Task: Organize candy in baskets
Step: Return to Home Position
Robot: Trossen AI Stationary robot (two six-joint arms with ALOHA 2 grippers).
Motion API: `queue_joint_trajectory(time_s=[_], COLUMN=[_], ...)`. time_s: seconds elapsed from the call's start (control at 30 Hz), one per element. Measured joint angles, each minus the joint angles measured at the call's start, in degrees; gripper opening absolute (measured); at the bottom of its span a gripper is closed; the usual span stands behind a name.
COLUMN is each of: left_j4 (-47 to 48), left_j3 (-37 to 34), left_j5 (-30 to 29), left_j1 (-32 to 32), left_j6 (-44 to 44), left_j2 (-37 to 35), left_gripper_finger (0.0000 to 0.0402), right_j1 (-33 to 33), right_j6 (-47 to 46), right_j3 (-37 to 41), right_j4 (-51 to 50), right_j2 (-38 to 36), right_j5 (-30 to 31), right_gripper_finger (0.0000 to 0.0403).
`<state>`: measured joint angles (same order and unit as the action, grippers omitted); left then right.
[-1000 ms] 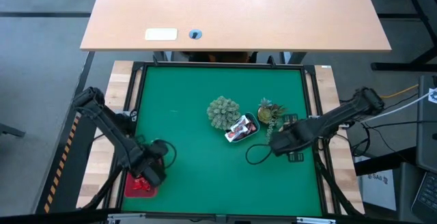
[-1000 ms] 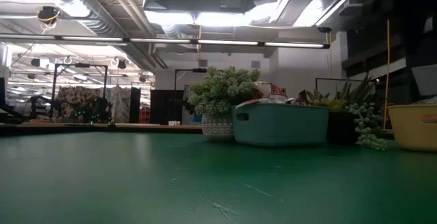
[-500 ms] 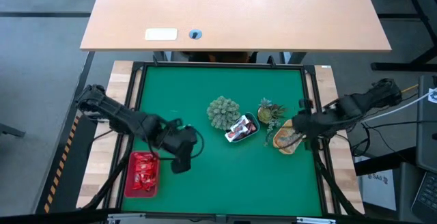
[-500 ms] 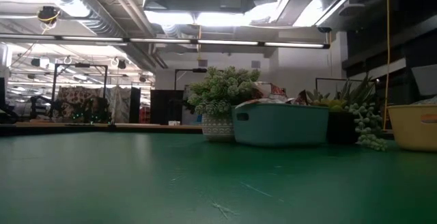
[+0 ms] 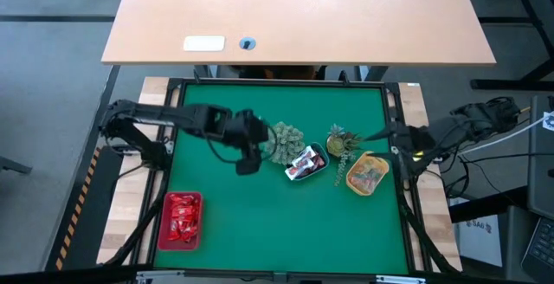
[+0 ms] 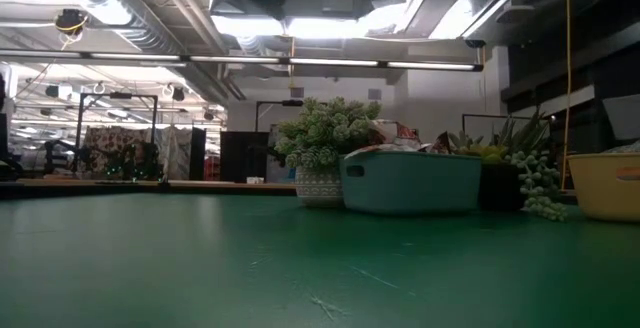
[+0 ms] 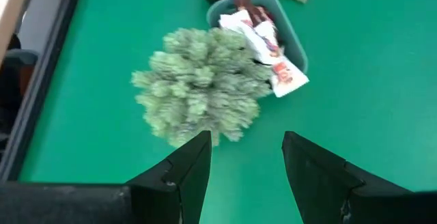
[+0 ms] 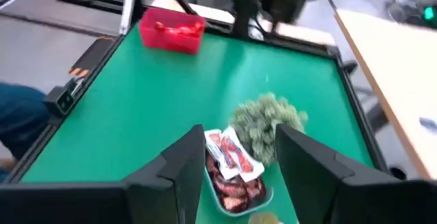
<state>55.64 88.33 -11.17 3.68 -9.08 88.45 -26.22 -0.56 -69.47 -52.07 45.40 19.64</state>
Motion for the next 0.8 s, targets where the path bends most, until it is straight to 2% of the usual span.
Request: queue_joint_trajectory(time_s=[0.2,0.3,0.43,0.6,0.7,0.8], left_j4=[-4.09,-8.47,-16.34,-27.59,-36.34,-46.37], left_j3=[-5.38,-12.07,-24.39,-39.14,-47.75,-56.13], left_j5=[3.87,5.32,6.37,6.41,6.64,9.43], left_j1=[-6.08,-8.73,-11.58,-12.87,-12.80,-12.78], left_j6=[5.50,6.27,6.25,6.30,7.27,9.14], left_j2=[-5.05,-10.73,-20.74,-34.33,-41.93,-48.15], left_gripper_finger=[0.0174,0.0163,0.0137,0.0093,0.0063,0.0032], right_j1=[0.00,0.00,0.00,0.00,0.00,0.00], right_j6=[2.76,2.15,-2.34,-3.58,-3.01,-0.66], right_j3=[1.08,3.50,8.39,16.86,22.11,26.75], right_j4=[0.02,0.10,1.20,11.12,20.14,28.14], right_j2=[-0.04,-1.48,-6.64,-14.46,-17.88,-19.44], right_j5=[-0.51,0.54,0.47,0.88,1.16,3.00], right_gripper_finger=[0.0179,0.0179,0.0171,0.0124,0.0083,0.0037])
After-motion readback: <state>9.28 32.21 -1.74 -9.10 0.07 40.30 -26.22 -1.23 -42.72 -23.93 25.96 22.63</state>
